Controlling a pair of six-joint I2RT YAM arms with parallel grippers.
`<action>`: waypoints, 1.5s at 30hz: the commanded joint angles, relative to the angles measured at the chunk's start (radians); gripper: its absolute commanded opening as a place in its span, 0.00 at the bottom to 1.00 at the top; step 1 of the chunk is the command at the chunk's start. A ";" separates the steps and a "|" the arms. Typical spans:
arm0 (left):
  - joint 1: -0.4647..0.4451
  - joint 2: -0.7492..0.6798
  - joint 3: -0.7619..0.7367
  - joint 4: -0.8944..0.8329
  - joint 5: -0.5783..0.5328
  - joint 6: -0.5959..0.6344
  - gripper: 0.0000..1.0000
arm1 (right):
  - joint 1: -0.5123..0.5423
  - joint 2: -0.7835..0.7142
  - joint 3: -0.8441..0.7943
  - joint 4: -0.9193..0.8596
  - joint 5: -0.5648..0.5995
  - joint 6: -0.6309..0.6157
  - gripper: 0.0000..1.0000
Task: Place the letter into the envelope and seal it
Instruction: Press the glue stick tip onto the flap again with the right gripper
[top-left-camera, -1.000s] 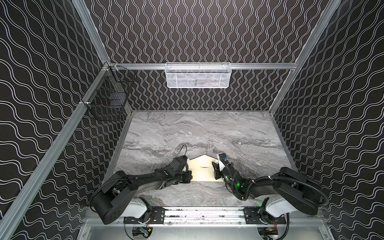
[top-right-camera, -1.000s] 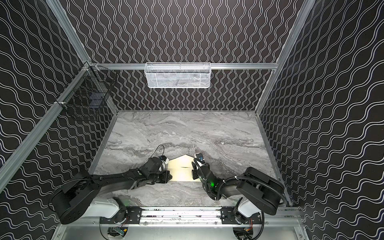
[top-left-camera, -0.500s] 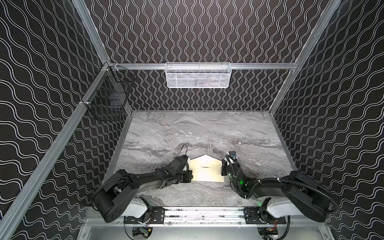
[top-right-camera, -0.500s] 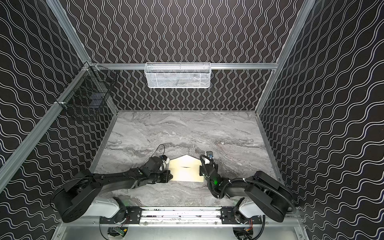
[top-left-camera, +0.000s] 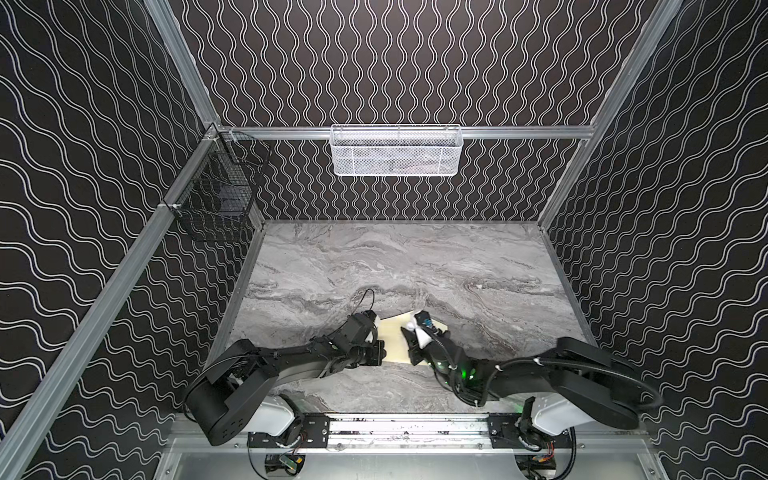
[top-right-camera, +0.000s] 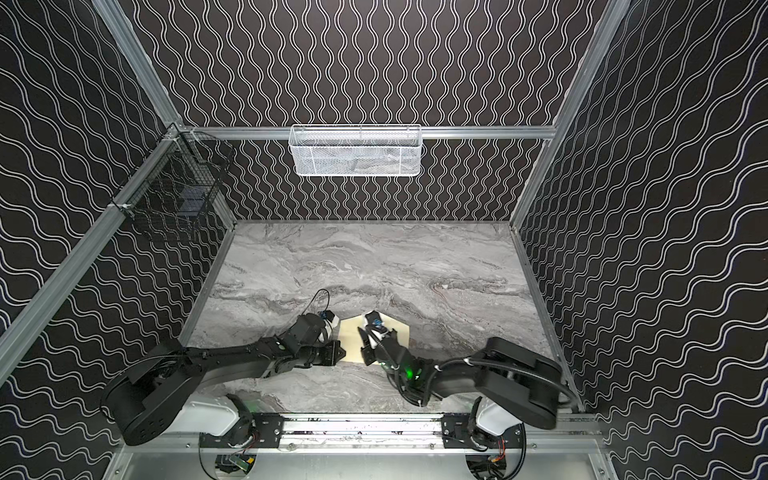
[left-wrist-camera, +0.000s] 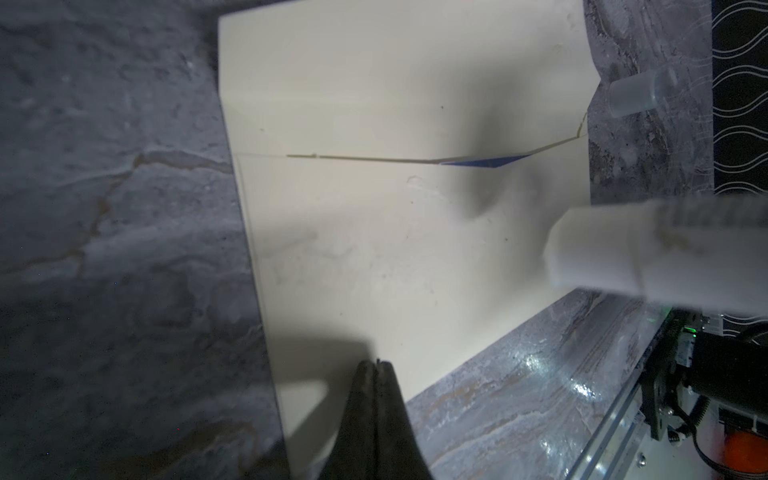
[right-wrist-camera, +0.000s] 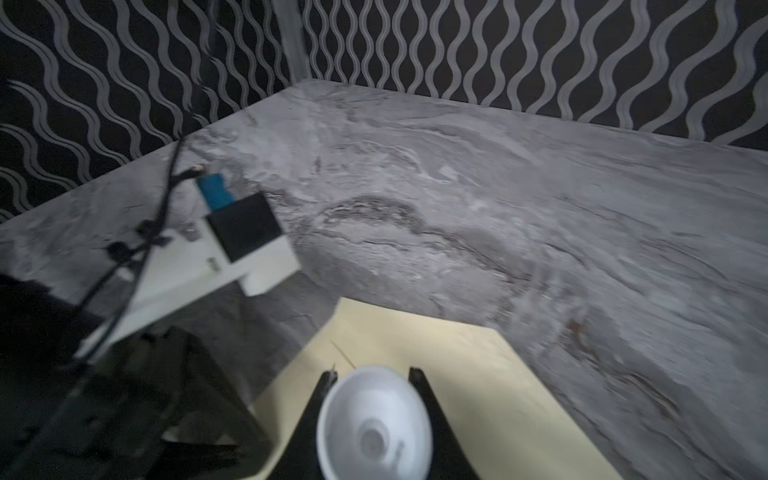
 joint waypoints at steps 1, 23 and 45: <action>0.000 -0.001 -0.012 -0.190 -0.055 0.006 0.00 | 0.008 0.081 0.044 0.124 -0.071 -0.044 0.00; 0.000 0.000 -0.010 -0.191 -0.061 0.008 0.00 | -0.015 0.220 0.051 -0.045 0.097 -0.106 0.00; 0.000 0.019 -0.007 -0.173 -0.051 0.007 0.00 | -0.071 -0.037 -0.003 -0.075 -0.041 -0.072 0.00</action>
